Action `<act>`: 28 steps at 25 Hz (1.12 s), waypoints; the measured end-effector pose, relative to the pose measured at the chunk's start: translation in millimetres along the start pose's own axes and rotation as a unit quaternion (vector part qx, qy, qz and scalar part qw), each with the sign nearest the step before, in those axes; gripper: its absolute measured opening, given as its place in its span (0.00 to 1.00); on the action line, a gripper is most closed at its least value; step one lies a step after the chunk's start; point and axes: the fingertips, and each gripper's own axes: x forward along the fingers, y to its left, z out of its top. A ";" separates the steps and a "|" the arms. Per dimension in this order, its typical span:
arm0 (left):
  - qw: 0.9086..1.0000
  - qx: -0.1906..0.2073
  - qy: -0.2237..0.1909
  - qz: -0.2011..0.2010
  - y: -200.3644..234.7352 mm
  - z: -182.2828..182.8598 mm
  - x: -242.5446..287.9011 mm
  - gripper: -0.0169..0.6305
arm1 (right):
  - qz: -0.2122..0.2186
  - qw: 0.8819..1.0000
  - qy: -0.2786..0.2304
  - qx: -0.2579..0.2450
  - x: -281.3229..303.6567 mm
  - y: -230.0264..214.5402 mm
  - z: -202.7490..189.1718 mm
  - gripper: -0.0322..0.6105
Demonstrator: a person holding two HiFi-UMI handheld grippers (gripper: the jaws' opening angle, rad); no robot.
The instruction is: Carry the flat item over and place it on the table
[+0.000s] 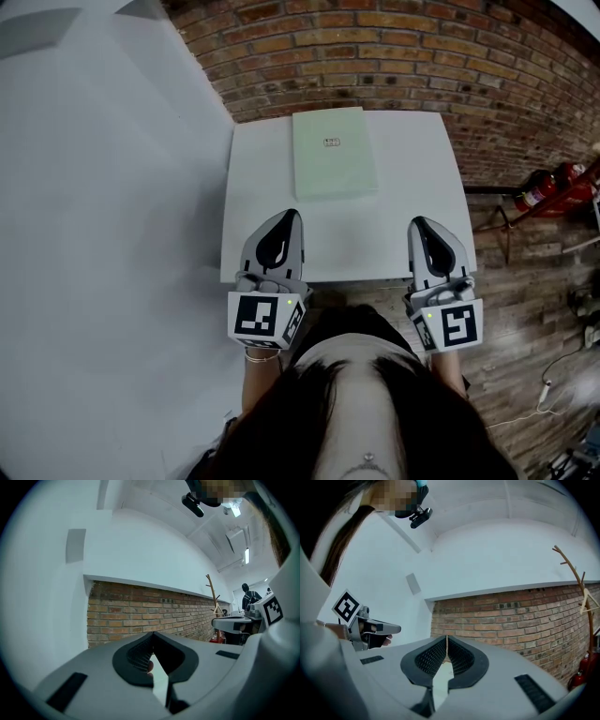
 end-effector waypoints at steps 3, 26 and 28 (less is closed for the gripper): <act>1.000 0.004 -0.003 0.003 1.7 0.5 -0.9 0.04 | -0.001 1.000 0.001 -0.001 0.4 0.4 -0.2 0.12; 1.000 0.019 0.018 0.007 -15.2 -7.0 14.6 0.04 | -0.004 1.000 0.014 0.003 8.6 -14.8 -11.0 0.11; 1.000 0.011 0.028 0.008 -15.2 -7.1 15.9 0.04 | -0.004 1.000 0.014 0.003 10.7 -14.6 -11.7 0.11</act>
